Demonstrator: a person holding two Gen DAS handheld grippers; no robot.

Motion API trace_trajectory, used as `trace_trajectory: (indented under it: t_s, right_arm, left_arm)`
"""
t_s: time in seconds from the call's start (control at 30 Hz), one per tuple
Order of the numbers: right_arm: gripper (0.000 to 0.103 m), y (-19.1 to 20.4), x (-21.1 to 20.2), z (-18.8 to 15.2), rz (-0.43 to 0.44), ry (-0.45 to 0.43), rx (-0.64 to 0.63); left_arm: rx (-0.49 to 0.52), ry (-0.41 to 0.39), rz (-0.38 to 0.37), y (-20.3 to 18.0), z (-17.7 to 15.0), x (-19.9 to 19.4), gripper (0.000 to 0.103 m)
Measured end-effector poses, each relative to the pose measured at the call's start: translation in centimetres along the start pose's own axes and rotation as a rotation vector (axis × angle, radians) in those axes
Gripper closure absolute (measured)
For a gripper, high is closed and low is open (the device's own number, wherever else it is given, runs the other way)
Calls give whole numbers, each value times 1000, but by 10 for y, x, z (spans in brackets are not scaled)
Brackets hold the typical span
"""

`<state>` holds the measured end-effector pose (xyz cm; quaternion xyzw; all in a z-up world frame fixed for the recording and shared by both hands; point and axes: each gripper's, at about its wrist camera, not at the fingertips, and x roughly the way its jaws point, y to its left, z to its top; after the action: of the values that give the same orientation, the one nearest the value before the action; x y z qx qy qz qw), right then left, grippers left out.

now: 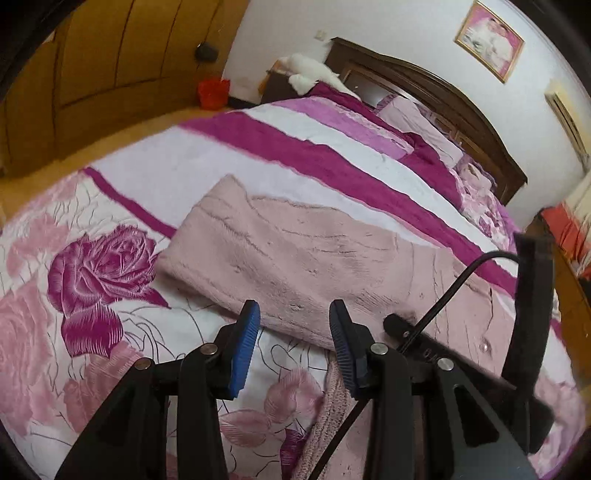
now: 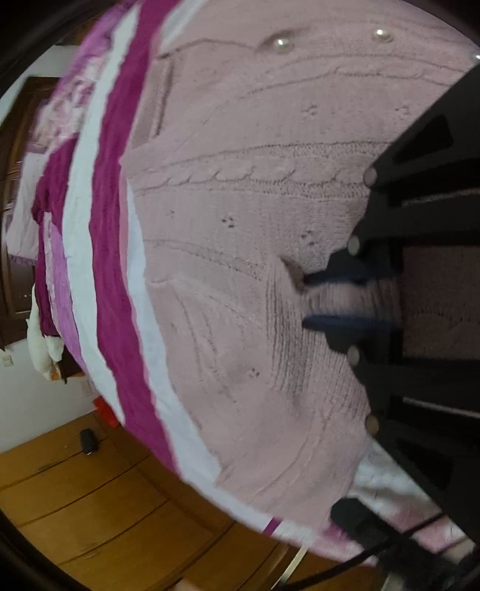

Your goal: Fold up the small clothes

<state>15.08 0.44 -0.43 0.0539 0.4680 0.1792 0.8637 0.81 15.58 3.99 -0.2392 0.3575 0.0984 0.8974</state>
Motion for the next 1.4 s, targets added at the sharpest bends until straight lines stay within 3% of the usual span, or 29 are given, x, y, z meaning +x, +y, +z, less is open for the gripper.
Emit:
trace_trajectory:
  t_s: [0.2,0.3,0.47,0.7,0.83,1.2,1.4]
  right_arm:
    - [93,8,-32,4,43,-97,-109]
    - [93,13,-49,10,-7,-143,-146]
    - [93,2,-77,12,-19,-197,-131]
    - [93,-49,-105,15,-4,-212,-63]
    - [93,-81,-120,12,-5,-221,-60]
    - [93,-159,-160,2,-64,-280,-90]
    - [92,-192,-174,-14,-83,-295,-92]
  left_arm:
    - [-13,-12,-59,2,8,-8,87]
    - [-31,-14,-69,5,12,-8,87]
    - [-14,-13,-76,-3,13,-6,87]
    - [-7,12,-54,-14,15,7,87]
    - [30,-3,-51,-19,19,8,87]
    - [77,48,-40,-44,6,29,87]
    - [63,21,-129,-46,10,31,87]
